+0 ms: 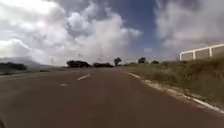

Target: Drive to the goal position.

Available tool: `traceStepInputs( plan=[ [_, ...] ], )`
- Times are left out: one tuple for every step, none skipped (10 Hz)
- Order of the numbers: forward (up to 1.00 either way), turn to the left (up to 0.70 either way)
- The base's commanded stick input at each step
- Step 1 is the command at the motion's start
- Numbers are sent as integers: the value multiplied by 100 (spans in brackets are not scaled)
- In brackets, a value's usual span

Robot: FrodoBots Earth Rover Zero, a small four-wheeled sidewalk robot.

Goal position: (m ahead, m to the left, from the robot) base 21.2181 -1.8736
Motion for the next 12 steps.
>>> traceStepInputs(
  plan=[
    [100,0],
    [100,0],
    [100,0],
    [100,0],
    [100,0],
    [100,0],
    [100,0],
    [100,0],
    [100,0],
    [100,-11],
    [100,-32],
    [100,-40]
  ],
)
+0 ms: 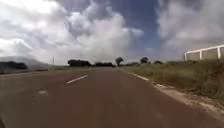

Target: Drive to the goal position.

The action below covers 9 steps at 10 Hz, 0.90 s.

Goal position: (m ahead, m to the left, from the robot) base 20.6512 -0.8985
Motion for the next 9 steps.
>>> traceStepInputs(
  plan=[
    [100,-40],
    [100,-27],
    [100,-6],
    [100,0],
    [100,0],
    [100,0],
    [100,0],
    [100,0],
    [100,0]
  ],
)
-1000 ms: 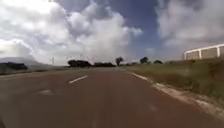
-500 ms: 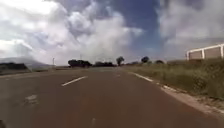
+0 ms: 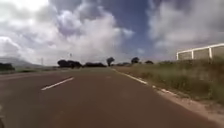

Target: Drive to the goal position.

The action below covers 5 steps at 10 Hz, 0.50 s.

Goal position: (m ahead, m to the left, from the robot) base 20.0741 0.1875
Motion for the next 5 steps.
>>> traceStepInputs(
  plan=[
    [100,0],
    [100,0],
    [100,0],
    [100,0],
    [100,0]
  ],
)
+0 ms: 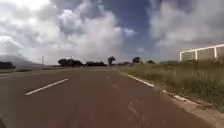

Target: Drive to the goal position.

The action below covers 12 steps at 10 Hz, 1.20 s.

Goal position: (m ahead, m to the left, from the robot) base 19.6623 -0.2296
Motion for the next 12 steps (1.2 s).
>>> traceStepInputs(
  plan=[
    [100,0],
    [100,0],
    [100,0],
    [100,0],
    [100,0],
    [100,0],
    [100,0],
    [100,0],
    [100,0],
    [100,0],
    [100,0],
    [100,0]
  ],
)
